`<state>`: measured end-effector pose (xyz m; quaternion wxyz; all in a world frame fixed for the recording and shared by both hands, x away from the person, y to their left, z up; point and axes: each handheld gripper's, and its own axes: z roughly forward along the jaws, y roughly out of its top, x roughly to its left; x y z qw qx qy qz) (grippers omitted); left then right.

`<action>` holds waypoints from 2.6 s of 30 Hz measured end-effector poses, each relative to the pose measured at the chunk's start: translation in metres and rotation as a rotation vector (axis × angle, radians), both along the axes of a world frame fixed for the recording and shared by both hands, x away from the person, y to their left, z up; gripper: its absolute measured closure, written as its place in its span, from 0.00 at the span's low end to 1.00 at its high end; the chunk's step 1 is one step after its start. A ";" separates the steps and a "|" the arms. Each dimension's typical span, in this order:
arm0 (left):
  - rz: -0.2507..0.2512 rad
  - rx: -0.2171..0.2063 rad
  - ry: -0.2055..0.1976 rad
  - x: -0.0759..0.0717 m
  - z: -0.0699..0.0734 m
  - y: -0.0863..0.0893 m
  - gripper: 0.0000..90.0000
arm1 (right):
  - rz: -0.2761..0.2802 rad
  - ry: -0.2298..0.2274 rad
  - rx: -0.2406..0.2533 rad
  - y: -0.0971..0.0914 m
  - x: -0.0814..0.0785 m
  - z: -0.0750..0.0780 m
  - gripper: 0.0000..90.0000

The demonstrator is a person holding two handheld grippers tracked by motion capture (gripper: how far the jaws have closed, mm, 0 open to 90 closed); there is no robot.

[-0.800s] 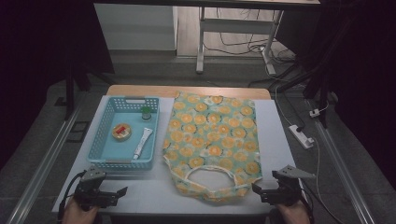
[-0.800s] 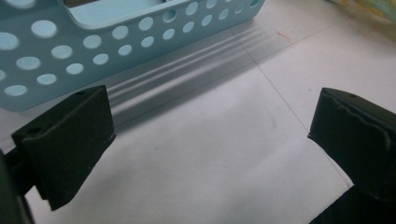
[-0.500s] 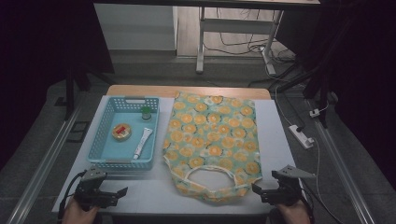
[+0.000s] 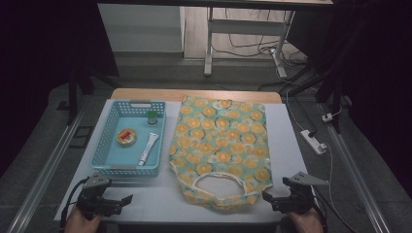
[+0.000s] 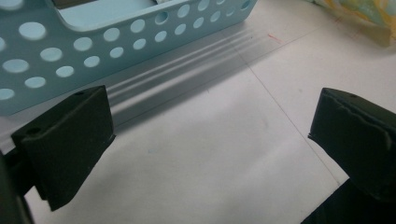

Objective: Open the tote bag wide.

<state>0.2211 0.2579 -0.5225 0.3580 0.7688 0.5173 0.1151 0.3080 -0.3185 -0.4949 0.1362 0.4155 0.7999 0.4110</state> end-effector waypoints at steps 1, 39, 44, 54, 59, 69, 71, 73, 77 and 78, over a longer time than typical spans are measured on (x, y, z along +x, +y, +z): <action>0.000 0.002 -0.002 0.000 0.000 0.000 0.00 | 0.002 0.000 0.000 0.000 0.000 0.000 0.00; -0.013 0.029 0.006 0.001 0.000 -0.004 0.00 | 0.159 -0.012 -0.018 0.044 0.010 0.024 0.00; -0.017 0.032 0.006 0.002 -0.001 -0.004 0.00 | 0.210 0.013 -0.030 0.059 0.011 0.023 0.00; -0.021 0.038 0.008 0.002 -0.001 -0.005 0.00 | 0.261 0.037 -0.069 0.090 0.011 0.018 0.00; -0.022 0.045 0.010 0.002 -0.001 -0.006 0.00 | 0.285 0.047 -0.083 0.104 0.011 0.016 0.00; -0.023 0.044 0.011 0.002 -0.001 -0.005 0.00 | 0.357 0.070 -0.137 0.133 0.008 0.006 0.00; -0.021 0.043 0.012 0.002 -0.001 -0.005 0.00 | 0.362 0.072 -0.138 0.136 0.007 0.005 0.00; -0.022 0.044 0.011 0.002 -0.001 -0.005 0.00 | 0.383 0.080 -0.154 0.145 0.006 0.003 0.00; -0.019 0.041 0.011 0.002 -0.001 -0.005 0.00 | 0.404 0.083 -0.170 0.154 0.004 -0.001 0.00; -0.019 0.041 0.011 0.002 -0.001 -0.005 0.00 | 0.418 0.087 -0.179 0.159 0.003 -0.004 0.01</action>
